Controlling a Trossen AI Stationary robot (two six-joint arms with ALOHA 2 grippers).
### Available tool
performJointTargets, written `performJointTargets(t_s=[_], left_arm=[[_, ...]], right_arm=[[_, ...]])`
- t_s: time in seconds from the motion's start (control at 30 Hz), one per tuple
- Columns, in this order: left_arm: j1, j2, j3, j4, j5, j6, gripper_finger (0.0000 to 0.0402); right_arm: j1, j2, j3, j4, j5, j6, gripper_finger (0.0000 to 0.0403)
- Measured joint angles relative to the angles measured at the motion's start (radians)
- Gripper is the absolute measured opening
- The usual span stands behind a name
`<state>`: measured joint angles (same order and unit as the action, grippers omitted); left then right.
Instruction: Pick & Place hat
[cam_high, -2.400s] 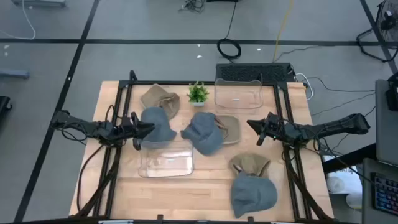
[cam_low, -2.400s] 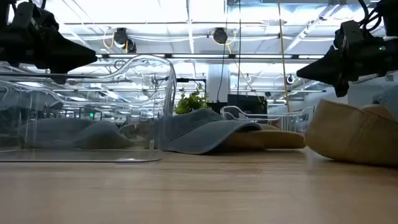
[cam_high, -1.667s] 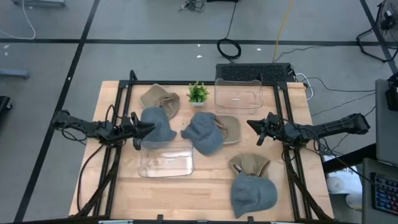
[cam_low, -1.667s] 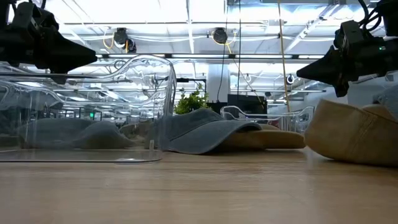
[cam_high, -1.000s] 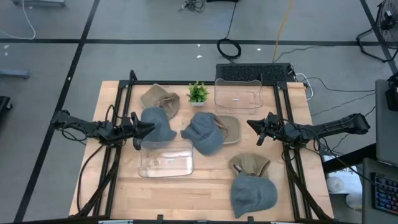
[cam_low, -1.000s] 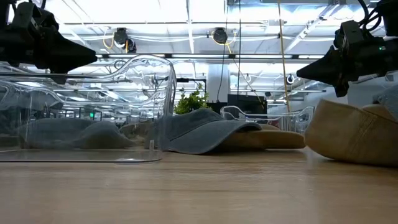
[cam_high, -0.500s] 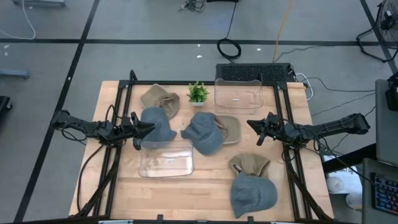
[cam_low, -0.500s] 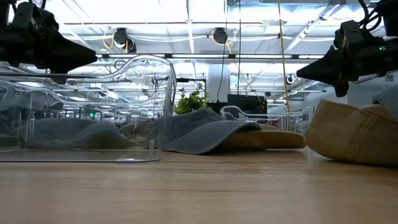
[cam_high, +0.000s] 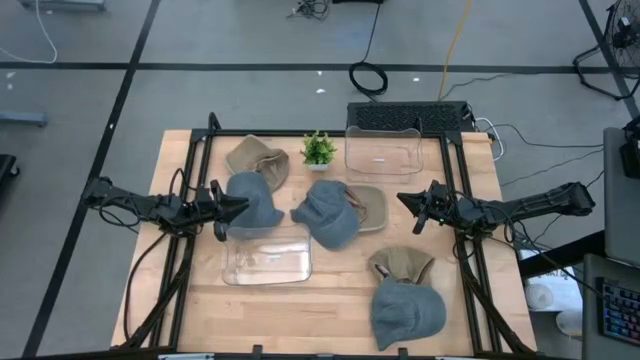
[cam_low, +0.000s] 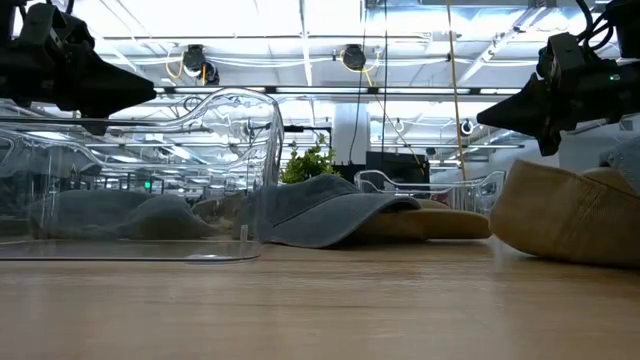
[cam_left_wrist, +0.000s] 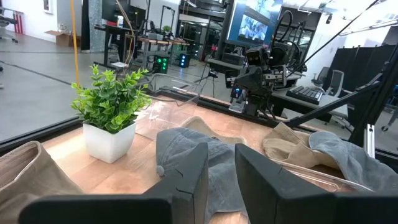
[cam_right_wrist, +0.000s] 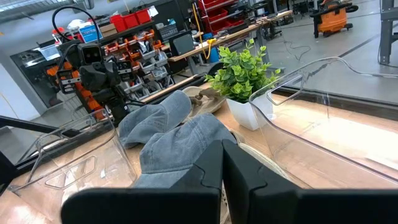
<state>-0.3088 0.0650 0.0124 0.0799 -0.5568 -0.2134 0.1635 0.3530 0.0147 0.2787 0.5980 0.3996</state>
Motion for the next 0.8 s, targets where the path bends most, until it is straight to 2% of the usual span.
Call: performJointTargets(t_s=[0.53,0.8], left_arm=[[0.0,0.0,-0.002,0.026,-0.078,-0.019,0.0088],[-0.001,0.0,-0.002,0.027,-0.069,-0.059,0.0088]], right_arm=[[0.0,0.0,0.0,0.0,0.0,0.0,0.0],[0.0,0.0,0.0,0.0,0.0,0.0,0.0]])
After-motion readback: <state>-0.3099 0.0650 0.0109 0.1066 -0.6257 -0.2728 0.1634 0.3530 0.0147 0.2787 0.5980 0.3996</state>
